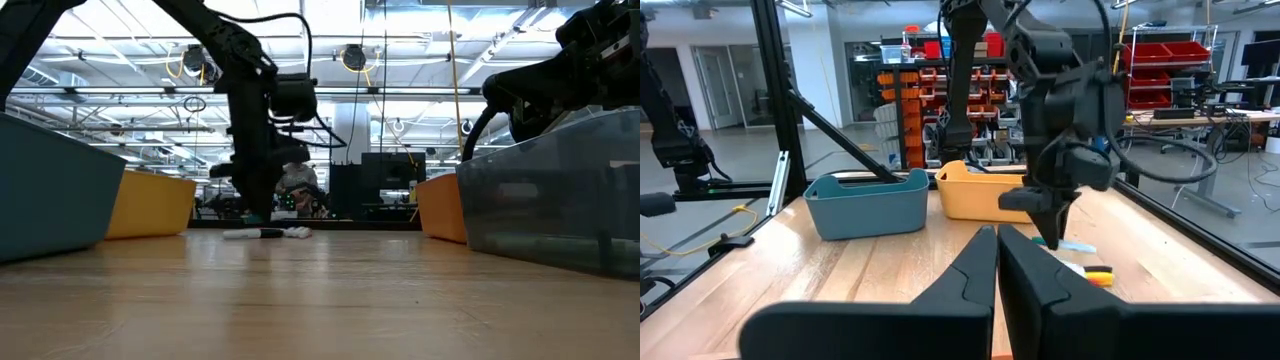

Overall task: Pick & Place Markers
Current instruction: Put the dark green mini marker into the yellow bin

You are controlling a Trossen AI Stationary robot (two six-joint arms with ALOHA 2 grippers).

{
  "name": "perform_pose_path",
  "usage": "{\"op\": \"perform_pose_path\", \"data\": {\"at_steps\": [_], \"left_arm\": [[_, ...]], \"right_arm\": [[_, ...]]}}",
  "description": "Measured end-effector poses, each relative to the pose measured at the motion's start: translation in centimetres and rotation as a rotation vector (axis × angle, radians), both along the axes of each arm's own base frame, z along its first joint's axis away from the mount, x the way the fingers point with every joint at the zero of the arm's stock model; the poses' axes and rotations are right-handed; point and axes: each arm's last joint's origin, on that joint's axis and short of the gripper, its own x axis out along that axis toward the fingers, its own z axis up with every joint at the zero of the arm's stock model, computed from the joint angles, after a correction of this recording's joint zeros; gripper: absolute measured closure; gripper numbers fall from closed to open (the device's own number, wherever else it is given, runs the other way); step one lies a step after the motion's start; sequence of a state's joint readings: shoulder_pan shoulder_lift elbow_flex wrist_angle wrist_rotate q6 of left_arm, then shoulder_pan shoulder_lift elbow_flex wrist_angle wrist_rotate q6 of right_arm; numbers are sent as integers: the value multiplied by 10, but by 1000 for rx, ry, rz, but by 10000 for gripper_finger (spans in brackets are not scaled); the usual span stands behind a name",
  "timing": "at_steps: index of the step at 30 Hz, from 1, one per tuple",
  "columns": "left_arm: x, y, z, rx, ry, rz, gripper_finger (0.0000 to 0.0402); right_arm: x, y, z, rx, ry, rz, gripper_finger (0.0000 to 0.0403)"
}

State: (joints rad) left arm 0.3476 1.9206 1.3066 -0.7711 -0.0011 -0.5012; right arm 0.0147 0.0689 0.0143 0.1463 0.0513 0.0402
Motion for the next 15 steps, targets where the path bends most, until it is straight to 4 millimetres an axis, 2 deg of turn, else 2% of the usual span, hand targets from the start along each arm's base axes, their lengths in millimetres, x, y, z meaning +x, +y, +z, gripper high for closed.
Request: {"op": "perform_pose_path", "data": {"at_steps": [5, 11, 15], "left_arm": [[8, -6, 21, 40, 33, -41, 346], [10, -16, 53, 117, 143, -57, 363], [9, -30, 72, 174, 228, -56, 363]], "right_arm": [[0, 0, 0, 0, 0, 0, 399], [0, 0, 0, 0, 0, 0, 399], [0, 0, 0, 0, 0, 0, 399]]}}
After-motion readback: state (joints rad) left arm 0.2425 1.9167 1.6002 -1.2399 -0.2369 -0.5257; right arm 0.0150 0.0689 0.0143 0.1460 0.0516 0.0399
